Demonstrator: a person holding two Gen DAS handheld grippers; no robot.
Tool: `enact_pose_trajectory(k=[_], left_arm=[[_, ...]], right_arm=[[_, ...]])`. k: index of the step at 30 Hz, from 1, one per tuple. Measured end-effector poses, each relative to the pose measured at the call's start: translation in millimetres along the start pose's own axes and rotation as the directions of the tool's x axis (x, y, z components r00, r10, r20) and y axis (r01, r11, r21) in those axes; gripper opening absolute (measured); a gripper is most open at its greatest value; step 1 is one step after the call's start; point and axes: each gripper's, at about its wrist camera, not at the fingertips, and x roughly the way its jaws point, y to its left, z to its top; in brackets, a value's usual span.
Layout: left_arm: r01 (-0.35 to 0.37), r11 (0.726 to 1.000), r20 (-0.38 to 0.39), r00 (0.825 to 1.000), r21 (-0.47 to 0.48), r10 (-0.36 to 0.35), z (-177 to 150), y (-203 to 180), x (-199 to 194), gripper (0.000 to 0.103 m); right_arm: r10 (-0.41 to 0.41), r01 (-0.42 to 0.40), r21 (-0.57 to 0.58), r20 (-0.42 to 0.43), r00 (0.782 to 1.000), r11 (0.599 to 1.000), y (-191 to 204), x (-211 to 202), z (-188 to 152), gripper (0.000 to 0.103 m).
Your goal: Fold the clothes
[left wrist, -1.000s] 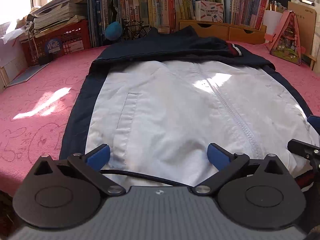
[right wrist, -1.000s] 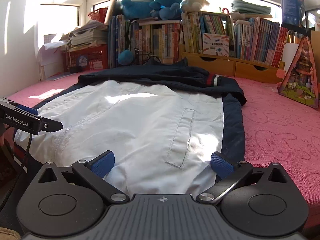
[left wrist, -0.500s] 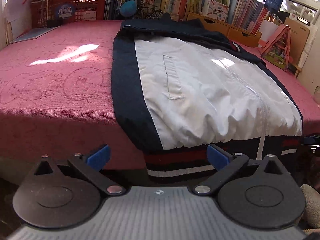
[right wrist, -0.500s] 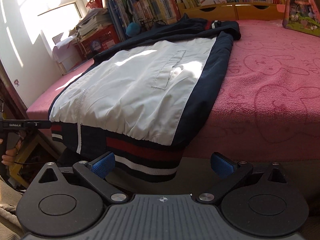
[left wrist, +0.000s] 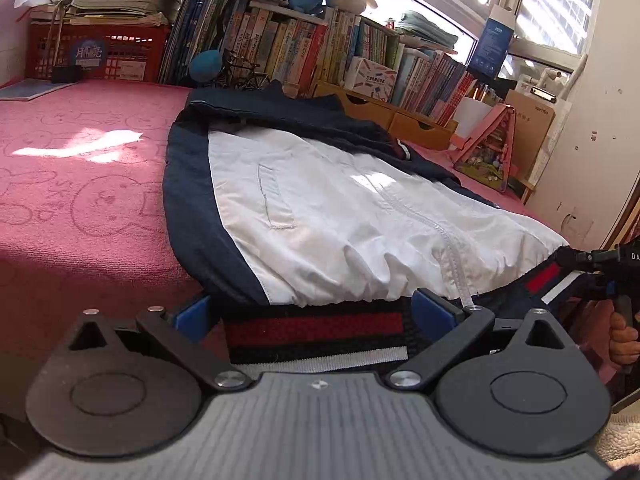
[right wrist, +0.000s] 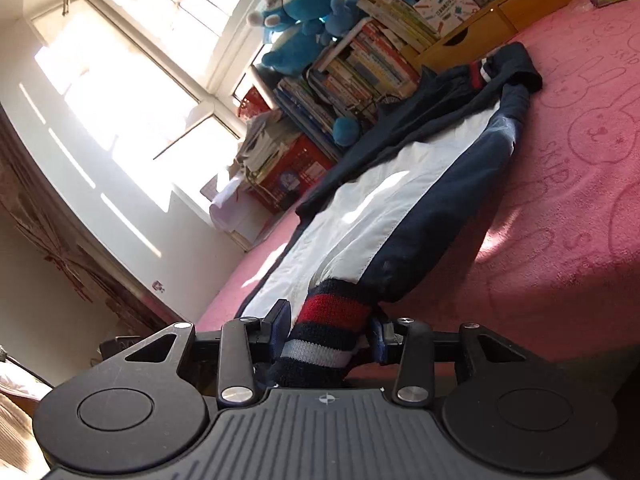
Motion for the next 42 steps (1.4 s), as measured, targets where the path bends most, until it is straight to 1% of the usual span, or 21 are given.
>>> enact_pose_trajectory(k=[4, 6, 10, 13, 15, 17, 19, 22, 24, 26, 28, 29, 30, 31, 33, 35, 36, 38, 39, 40, 42], left_arm=[[-0.01, 0.999, 0.057, 0.998, 0.037, 0.008, 11, -10, -7, 0.103], [-0.025, 0.999, 0.07, 0.997, 0.045, 0.022, 15, -14, -8, 0.103], [-0.061, 0.996, 0.083, 0.995, 0.067, 0.055, 21, -23, -12, 0.103], [-0.065, 0.99, 0.122, 0.991, 0.125, 0.05, 19, -33, -23, 0.103], [-0.042, 0.983, 0.129, 0.991, 0.177, 0.02, 20, -42, -27, 0.103], [0.01, 0.968, 0.125, 0.991, 0.251, -0.043, 20, -54, -27, 0.103], [0.06, 0.933, 0.129, 0.985, 0.355, -0.112, 20, -69, -23, 0.103], [0.021, 0.864, 0.137, 0.985, 0.503, -0.103, 16, -86, 3, 0.103], [-0.03, 0.839, 0.115, 0.993, 0.543, -0.039, 16, -87, 28, 0.103], [-0.12, 0.847, 0.116, 0.991, 0.517, 0.069, 17, -77, 53, 0.103], [-0.223, 0.855, 0.136, 0.974, 0.468, 0.179, 20, -65, 71, 0.103], [-0.25, 0.871, 0.129, 0.968, 0.423, 0.215, 24, -56, 74, 0.103], [-0.269, 0.887, 0.118, 0.963, 0.376, 0.242, 27, -47, 77, 0.103], [-0.245, 0.915, 0.098, 0.969, 0.32, 0.225, 31, -38, 76, 0.103], [-0.196, 0.957, 0.071, 0.98, 0.215, 0.184, 34, -21, 73, 0.103], [-0.177, 0.969, 0.055, 0.984, 0.171, 0.17, 33, -15, 72, 0.103], [-0.169, 0.974, 0.049, 0.985, 0.153, 0.163, 32, -12, 71, 0.103], [-0.168, 0.972, 0.049, 0.986, 0.162, 0.162, 29, -13, 69, 0.103], [-0.17, 0.971, 0.05, 0.985, 0.169, 0.164, 28, -14, 68, 0.103], [-0.172, 0.97, 0.051, 0.985, 0.174, 0.166, 28, -16, 67, 0.103], [-0.179, 0.969, 0.051, 0.984, 0.171, 0.172, 28, -21, 61, 0.103]], right_arm=[[0.105, -0.102, -0.061, 0.051, 0.993, 0.993, 19, 37, 46, 0.041], [0.104, -0.1, -0.087, 0.045, 0.994, 0.991, 22, 71, 74, 0.039], [-0.032, 0.028, -0.062, -0.072, 0.997, 0.998, 8, 166, 109, 0.035], [-0.159, 0.155, -0.035, -0.187, 0.969, 0.987, -12, 236, 117, 0.034], [-0.209, 0.195, -0.092, -0.175, 0.962, 0.976, -10, 253, 113, 0.034], [-0.241, 0.226, -0.103, -0.161, 0.957, 0.969, -6, 261, 113, 0.034], [-0.258, 0.245, -0.1, -0.151, 0.954, 0.964, -6, 265, 115, 0.034], [-0.247, 0.237, -0.105, -0.097, 0.964, 0.966, -7, 248, 123, 0.034], [-0.232, 0.226, -0.116, -0.048, 0.971, 0.967, -7, 230, 130, 0.035], [-0.216, 0.215, -0.127, 0.001, 0.976, 0.968, -7, 213, 137, 0.038], [-0.199, 0.205, -0.138, 0.051, 0.979, 0.969, -7, 195, 144, 0.049], [-0.193, 0.203, -0.15, 0.077, 0.978, 0.968, -7, 186, 148, 0.062], [-0.203, 0.225, -0.207, 0.122, 0.972, 0.952, -4, 174, 153, 0.074], [-0.211, 0.249, -0.267, 0.165, 0.963, 0.931, 0, 162, 159, 0.077], [-0.243, 0.303, -0.452, 0.187, 0.952, 0.839, 10, 155, 165, 0.081], [-0.294, 0.34, -0.631, 0.18, 0.939, 0.698, 20, 161, 167, 0.083], [-0.336, 0.342, -0.717, 0.158, 0.929, 0.607, 24, 173, 163, 0.083], [-0.379, 0.277, -0.84, 0.094, 0.921, 0.466, 29, 204, 151, 0.089], [-0.384, 0.228, -0.873, 0.052, 0.922, 0.43, 29, 220, 145, 0.103], [-0.393, 0.182, -0.895, 0.008, 0.92, 0.407, 29, 236, 139, 0.103], [-0.416, 0.093, -0.915, -0.086, 0.905, 0.391, 28, 264, 128, 0.103]])
